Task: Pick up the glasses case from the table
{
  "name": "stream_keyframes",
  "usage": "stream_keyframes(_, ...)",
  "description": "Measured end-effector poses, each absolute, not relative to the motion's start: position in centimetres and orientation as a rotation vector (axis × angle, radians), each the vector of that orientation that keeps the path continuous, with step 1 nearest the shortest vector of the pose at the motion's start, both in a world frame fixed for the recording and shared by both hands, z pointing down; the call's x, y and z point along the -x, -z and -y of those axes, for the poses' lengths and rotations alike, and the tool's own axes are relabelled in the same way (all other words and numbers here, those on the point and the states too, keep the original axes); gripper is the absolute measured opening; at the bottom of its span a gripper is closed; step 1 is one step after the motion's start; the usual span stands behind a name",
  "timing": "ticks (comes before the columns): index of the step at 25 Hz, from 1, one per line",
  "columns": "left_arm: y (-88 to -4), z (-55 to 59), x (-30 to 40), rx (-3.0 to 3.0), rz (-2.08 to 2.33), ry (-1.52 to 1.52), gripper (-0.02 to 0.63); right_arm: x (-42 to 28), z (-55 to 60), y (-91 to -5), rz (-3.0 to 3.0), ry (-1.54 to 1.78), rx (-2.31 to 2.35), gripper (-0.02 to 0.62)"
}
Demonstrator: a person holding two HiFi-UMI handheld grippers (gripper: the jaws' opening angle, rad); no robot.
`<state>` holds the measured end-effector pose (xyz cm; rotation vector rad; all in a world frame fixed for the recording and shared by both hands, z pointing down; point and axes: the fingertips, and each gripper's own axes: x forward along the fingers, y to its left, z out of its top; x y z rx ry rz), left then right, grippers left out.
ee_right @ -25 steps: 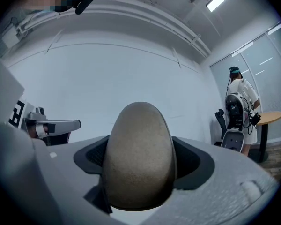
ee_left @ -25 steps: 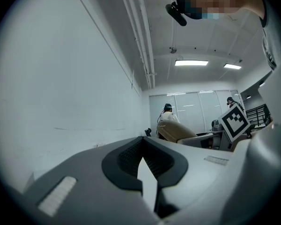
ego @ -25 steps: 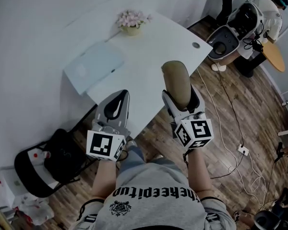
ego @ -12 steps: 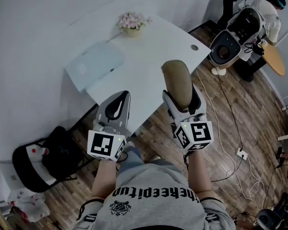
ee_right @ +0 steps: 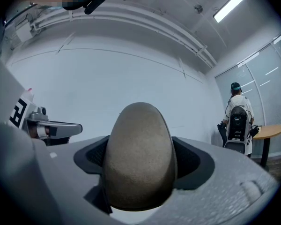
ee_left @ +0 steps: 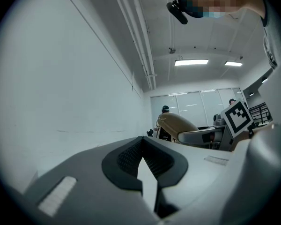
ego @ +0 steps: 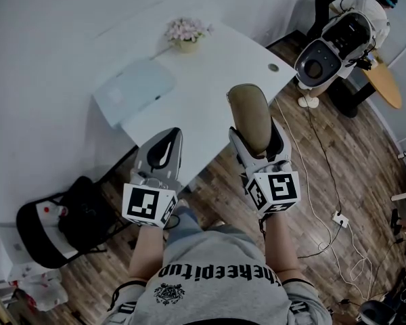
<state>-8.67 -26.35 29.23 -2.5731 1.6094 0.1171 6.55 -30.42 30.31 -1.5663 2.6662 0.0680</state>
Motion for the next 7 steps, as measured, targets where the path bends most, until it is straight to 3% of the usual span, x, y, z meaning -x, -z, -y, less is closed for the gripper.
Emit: stream_keyframes(7,-29.17,26.23,8.86,2.566,-1.625,-0.114,0.018,-6.46,30.36,-30.06,-2.665,-0.079,1.554,0.391)
